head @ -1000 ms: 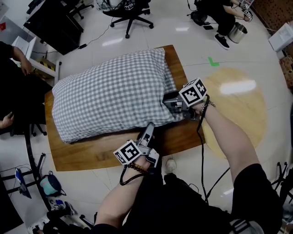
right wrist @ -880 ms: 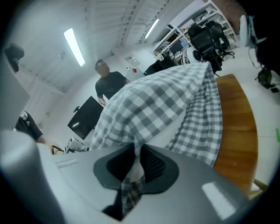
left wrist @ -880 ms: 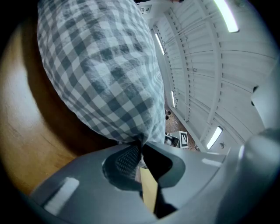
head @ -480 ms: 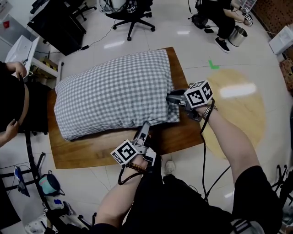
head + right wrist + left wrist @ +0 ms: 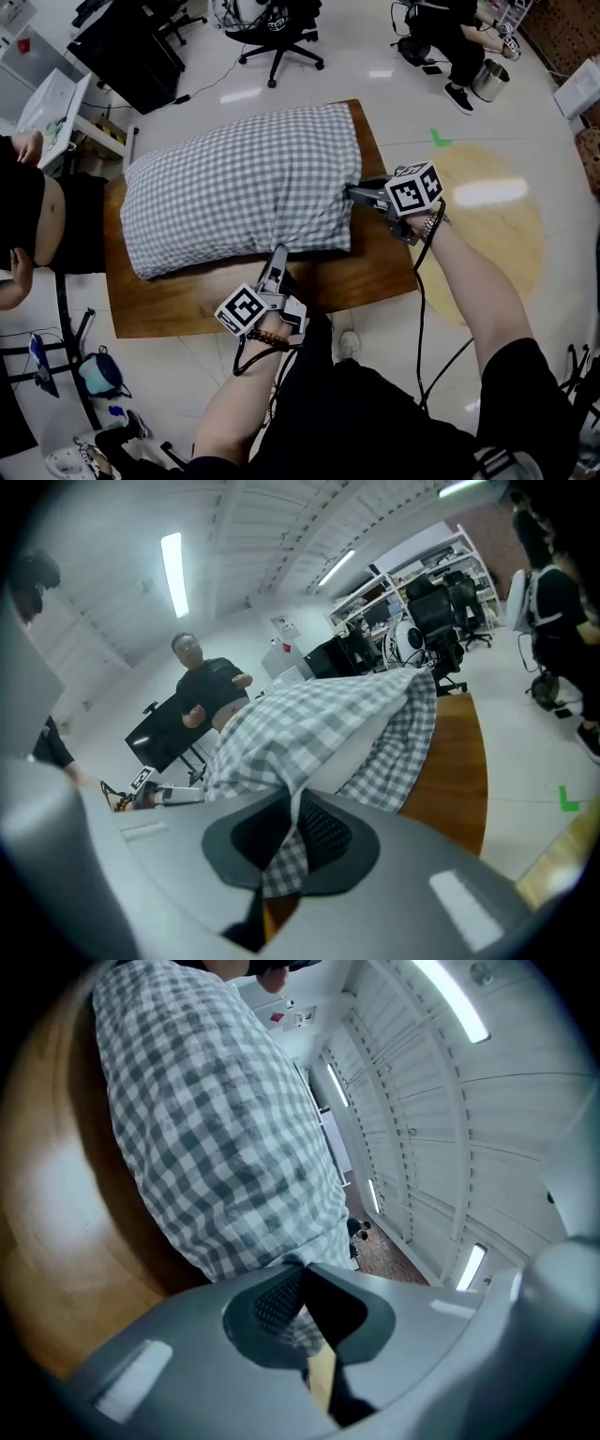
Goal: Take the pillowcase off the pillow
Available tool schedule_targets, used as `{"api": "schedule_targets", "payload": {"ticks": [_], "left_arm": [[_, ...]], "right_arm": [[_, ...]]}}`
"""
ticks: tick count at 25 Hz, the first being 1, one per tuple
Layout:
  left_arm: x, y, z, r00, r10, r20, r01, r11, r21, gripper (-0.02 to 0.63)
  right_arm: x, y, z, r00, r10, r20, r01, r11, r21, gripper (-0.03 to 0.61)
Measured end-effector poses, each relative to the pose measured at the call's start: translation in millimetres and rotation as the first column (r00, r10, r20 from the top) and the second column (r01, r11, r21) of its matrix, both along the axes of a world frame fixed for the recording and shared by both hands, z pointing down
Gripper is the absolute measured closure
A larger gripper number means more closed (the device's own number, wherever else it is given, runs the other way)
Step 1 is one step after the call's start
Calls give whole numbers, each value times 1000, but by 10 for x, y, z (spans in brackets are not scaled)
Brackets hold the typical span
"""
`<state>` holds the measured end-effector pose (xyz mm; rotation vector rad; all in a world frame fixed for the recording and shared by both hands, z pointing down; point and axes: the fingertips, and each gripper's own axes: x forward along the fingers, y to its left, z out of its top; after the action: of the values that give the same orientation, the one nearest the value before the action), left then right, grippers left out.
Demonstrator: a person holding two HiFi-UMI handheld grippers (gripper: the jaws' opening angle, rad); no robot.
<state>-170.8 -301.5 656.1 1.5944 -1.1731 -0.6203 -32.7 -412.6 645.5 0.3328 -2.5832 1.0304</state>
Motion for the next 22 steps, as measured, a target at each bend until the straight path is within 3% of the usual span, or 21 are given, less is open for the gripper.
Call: {"api": "schedule_targets", "payload": {"ticks": [3, 5, 7, 14, 19, 22], "left_arm": [[-96, 50, -41, 1000, -23, 6, 23, 1000, 8, 612], [-117, 1, -129, 1000, -8, 27, 5, 994, 107, 612], [-153, 2, -195, 999, -8, 40, 2, 988, 155, 612], [-8, 106, -201, 1000, 16, 10, -17, 988, 155, 612], [7, 217, -108, 1000, 19, -6, -18, 991, 130, 611], [9, 221, -110, 1000, 20, -6, -19, 992, 128, 611]], "right_arm": [[35, 16, -30, 1000, 1, -3, -1, 1000, 8, 558], [88, 44, -23, 1000, -2, -6, 2, 1000, 17, 557], [104, 77, -28, 1000, -5, -8, 5, 1000, 26, 557], [107, 212, 18, 999, 34, -15, -34, 999, 16, 549], [-6, 438, 33, 1000, 26, 9, -26, 1000, -4, 462], [43, 505, 69, 1000, 25, 15, -25, 1000, -10, 453]]}}
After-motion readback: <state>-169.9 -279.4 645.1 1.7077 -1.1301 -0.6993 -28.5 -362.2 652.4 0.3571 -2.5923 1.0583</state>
